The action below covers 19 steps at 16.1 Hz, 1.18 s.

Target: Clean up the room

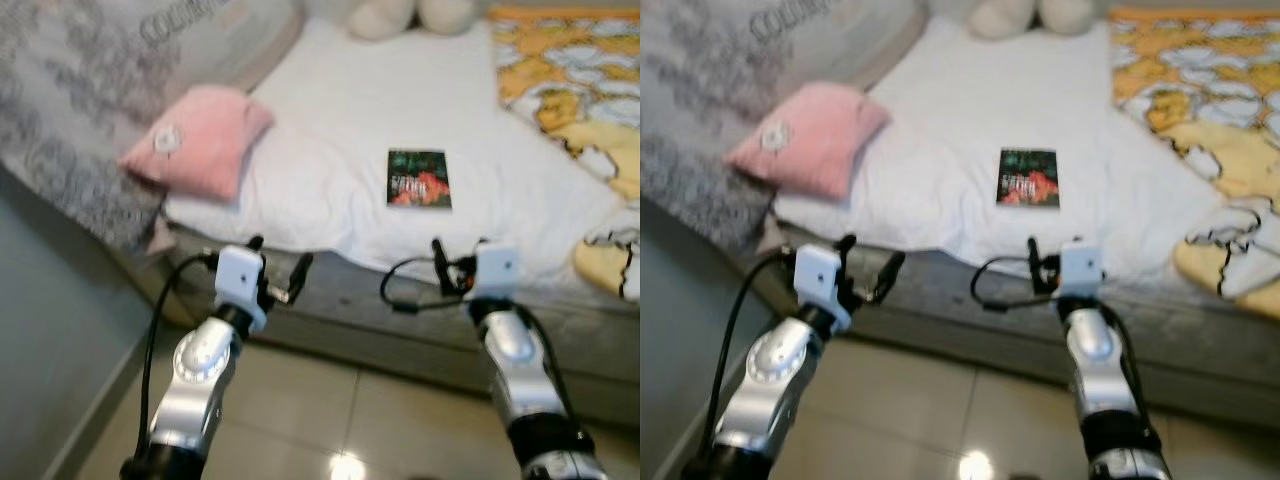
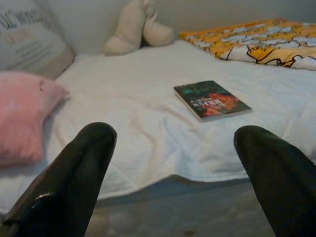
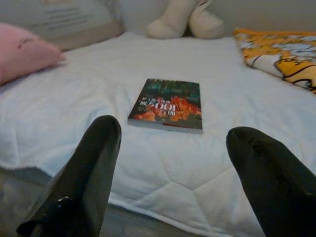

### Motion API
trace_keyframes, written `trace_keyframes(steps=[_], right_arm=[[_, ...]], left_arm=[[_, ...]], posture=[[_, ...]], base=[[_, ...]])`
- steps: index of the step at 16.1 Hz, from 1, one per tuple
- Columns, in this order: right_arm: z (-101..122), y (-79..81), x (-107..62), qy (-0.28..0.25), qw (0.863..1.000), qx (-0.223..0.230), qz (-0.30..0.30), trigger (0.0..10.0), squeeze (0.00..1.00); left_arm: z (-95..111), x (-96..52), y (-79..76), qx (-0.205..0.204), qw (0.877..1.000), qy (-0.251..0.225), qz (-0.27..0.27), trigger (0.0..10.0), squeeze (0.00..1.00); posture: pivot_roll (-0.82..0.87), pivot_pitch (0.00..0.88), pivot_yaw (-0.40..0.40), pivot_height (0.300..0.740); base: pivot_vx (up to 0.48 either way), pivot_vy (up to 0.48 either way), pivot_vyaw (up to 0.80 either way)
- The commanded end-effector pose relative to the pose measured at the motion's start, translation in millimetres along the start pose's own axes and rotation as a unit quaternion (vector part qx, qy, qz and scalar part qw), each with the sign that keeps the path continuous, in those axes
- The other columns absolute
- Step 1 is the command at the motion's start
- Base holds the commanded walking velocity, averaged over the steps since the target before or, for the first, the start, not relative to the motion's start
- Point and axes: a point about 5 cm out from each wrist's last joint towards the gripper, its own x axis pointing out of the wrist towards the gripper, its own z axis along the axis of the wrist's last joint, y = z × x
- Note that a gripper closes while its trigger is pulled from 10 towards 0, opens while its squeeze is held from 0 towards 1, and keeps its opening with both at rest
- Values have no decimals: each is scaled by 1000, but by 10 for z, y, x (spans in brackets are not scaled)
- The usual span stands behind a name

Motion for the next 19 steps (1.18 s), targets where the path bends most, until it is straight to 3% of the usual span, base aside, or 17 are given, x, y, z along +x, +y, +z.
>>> trace_keyframes(steps=[1, 4, 7, 8, 12, 17, 19], right_arm=[[30, 92, 15, -10, 1000, 7, 10, 10000, 0], [154, -20, -2, -55, 998, 18, -32, 10000, 0], [164, -81, -37, -63, 996, 22, -51, 10000, 0], [149, -67, -59, -63, 996, 22, -51, 10000, 0], [130, -21, -83, -61, 997, 19, -46, 10000, 0], [140, -15, -65, -60, 997, 6, -41, 10000, 0], [131, -17, -61, -56, 998, 3, -39, 10000, 0]], left_arm=[[-44, -51, 55, 2, 1000, 10, 9, 10000, 0], [-86, -118, 196, -34, 996, 11, 85, 10000, 0], [-101, -181, 278, -56, 987, 12, 147, 10000, 0], [-101, -178, 311, -97, 979, 15, 178, 10000, 0], [-52, -152, 184, -50, 991, 6, 121, 10000, 0], [-21, -121, 166, -35, 994, 2, 102, 10000, 0], [-39, -115, 158, -26, 995, 8, 96, 10000, 0]], posture=[[-150, 0, 126, 740], [-154, 0, 129, 740], [-154, 0, 128, 740], [-155, 0, 129, 740], [-160, 0, 136, 740], [-167, 0, 138, 740], [-166, 0, 136, 740]], base=[[0, 0, -706], [0, 0, -721], [0, 0, -748], [0, 0, 0], [131, -262, 0], [276, -390, 0], [0, 0, 0]])
